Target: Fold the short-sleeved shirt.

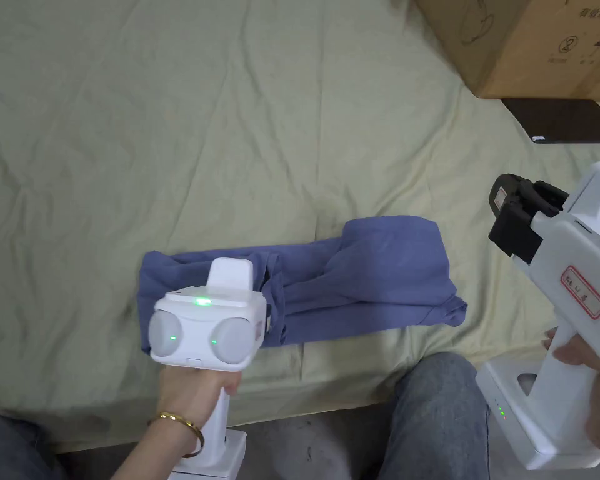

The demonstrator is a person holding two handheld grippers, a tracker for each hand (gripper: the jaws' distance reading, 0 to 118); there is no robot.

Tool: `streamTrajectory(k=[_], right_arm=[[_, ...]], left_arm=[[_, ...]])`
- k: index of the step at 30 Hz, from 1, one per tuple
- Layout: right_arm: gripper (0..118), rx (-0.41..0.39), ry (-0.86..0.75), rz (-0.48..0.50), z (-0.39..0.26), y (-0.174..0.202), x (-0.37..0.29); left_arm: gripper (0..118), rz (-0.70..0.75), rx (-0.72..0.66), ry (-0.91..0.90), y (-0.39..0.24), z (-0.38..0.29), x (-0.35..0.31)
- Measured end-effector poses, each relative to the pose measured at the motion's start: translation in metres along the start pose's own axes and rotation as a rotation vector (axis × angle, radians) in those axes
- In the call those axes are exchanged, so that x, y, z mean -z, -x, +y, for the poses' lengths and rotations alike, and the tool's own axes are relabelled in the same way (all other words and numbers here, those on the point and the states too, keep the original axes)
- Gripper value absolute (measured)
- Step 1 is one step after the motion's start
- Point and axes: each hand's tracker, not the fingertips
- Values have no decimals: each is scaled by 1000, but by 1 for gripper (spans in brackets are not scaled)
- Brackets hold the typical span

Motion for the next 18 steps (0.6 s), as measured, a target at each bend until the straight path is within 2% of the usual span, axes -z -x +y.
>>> streamTrajectory(k=[4, 10, 14, 18], right_arm=[[0, 4, 13, -18, -3, -7, -2], [0, 3, 24, -29, -3, -9, -2], [0, 0, 19, -25, 0, -7, -1], [0, -9, 3, -14, 7, -2, -4]], left_arm=[[0, 88, 116, -11, -27, 5, 10], [0, 54, 64, -17, -45, 21, 22], [0, -103, -55, -20, -41, 42, 16], [0, -206, -106, -146, -17, 68, -21]])
